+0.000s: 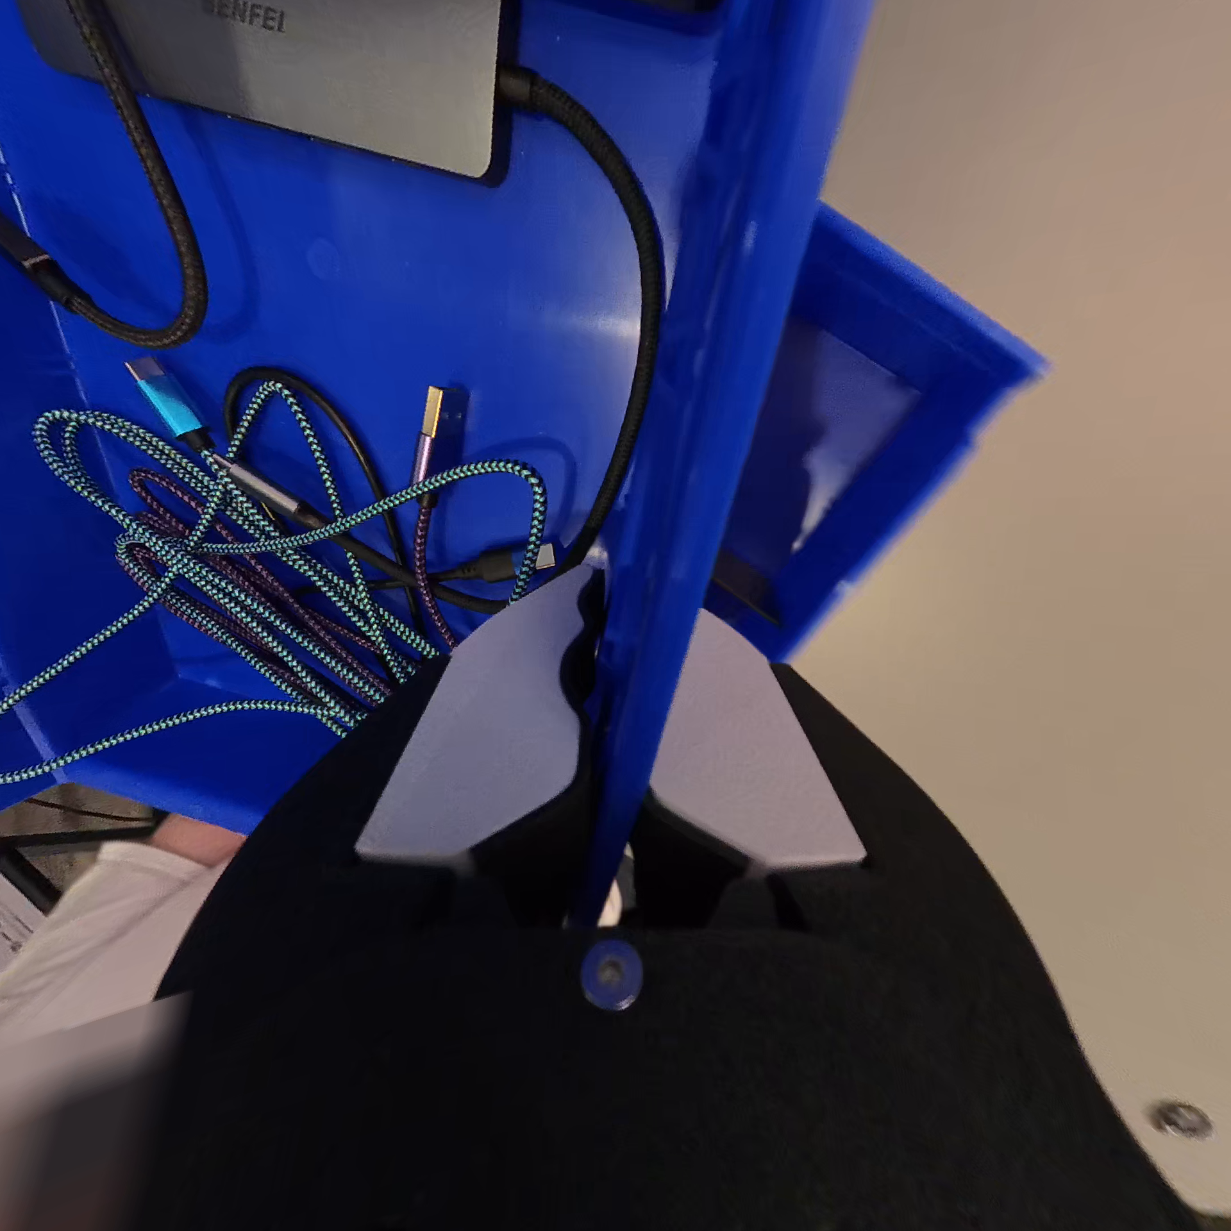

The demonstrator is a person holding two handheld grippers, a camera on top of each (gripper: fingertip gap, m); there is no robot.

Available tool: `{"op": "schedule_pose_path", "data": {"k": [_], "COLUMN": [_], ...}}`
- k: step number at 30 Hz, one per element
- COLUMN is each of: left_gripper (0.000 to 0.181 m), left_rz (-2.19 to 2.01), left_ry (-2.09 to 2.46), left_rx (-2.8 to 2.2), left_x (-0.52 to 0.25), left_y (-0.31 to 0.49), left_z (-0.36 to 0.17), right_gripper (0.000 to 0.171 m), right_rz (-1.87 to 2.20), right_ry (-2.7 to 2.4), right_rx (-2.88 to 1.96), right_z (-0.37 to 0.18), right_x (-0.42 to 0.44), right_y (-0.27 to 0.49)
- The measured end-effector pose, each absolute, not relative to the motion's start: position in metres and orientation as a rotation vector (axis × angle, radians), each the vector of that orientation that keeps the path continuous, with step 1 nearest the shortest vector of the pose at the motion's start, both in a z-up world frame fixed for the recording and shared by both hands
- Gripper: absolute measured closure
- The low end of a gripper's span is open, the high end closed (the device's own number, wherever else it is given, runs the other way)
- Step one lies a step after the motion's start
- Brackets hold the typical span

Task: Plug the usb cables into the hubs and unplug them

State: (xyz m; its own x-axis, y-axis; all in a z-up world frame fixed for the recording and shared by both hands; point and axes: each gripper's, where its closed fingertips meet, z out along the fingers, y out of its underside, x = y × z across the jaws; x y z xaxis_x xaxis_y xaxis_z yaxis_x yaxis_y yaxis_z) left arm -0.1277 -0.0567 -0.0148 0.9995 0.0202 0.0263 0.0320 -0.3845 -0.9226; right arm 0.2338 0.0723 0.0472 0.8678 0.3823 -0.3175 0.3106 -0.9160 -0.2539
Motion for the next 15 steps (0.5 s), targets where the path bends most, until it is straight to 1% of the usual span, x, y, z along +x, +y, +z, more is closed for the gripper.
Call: {"op": "schedule_pose_path", "data": {"k": [3, 6, 11, 15], "left_gripper": [0.139, 0.139, 0.141, 0.141], "left_rz": [0.057, 0.076, 0.168, 0.205], "left_ry": [-0.175, -0.279, -0.366, -0.394], "left_rx": [-1.932, -1.890, -1.847, -1.832], "left_x": [-0.197, -0.247, -0.300, -0.320], "left_y": [-0.085, -0.111, -0.144, -0.162], "left_z": [-0.005, 0.005, 0.012, 0.013], "right_gripper": [0.166, 0.166, 0.166, 0.167], "right_rz": [0.553, 0.585, 0.605, 0.625], "right_ry": [-0.539, -0.534, -0.520, -0.515], "right_rx": [-2.846, -2.851, -2.855, -2.871], "right_z": [0.033, 0.020, -0.016, -0.050], "right_x": [0.168, 0.106, 0.012, -0.053], "right_y": [0.081, 0.084, 0.083, 0.077]}}
